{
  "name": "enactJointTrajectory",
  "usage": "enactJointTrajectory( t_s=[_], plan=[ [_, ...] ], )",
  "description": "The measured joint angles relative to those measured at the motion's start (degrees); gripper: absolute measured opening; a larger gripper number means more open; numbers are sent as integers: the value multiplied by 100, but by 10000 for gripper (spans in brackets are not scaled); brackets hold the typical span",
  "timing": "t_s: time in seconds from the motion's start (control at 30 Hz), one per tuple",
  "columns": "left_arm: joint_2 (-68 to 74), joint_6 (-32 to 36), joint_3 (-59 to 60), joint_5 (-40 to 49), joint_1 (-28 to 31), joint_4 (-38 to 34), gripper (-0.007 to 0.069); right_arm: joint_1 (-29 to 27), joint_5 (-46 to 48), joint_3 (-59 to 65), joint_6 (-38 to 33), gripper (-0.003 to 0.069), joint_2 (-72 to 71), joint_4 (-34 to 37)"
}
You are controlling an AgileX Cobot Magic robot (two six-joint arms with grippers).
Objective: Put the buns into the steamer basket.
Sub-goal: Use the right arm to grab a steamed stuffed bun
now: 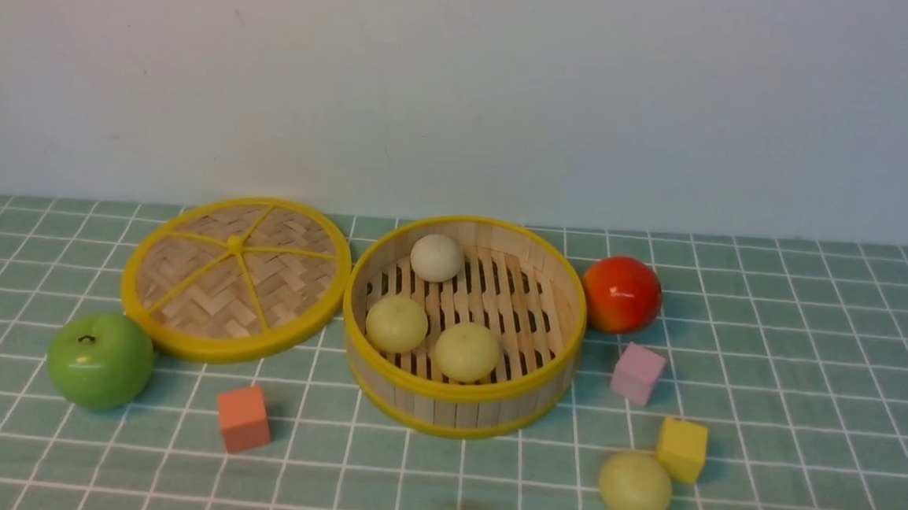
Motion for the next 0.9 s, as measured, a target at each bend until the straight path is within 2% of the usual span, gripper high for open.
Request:
enactJointTrajectory(
  t_s=[0.37, 0.43, 0.6, 0.7, 0.83, 0.9],
  plan=[
    [0, 0, 0, 0, 0, 0, -11, 0, -149, 14, -107, 239, 0, -98],
    [0, 0, 0, 0, 0, 0, -11, 0, -435, 43, -107, 239, 0, 39],
    [0, 0, 0, 0, 0, 0, -9, 0, -2224, 43, -112, 239, 0, 350],
    [0, 0, 0, 0, 0, 0, -6, 0, -2737, 43, -34, 239, 0, 433],
    [0, 0, 0, 0, 0, 0, -2, 0, -3732, 43, 430, 239, 0, 721],
    [0, 0, 0, 0, 0, 0, -1, 0, -3744, -43, 772, 239, 0, 910]
  ],
)
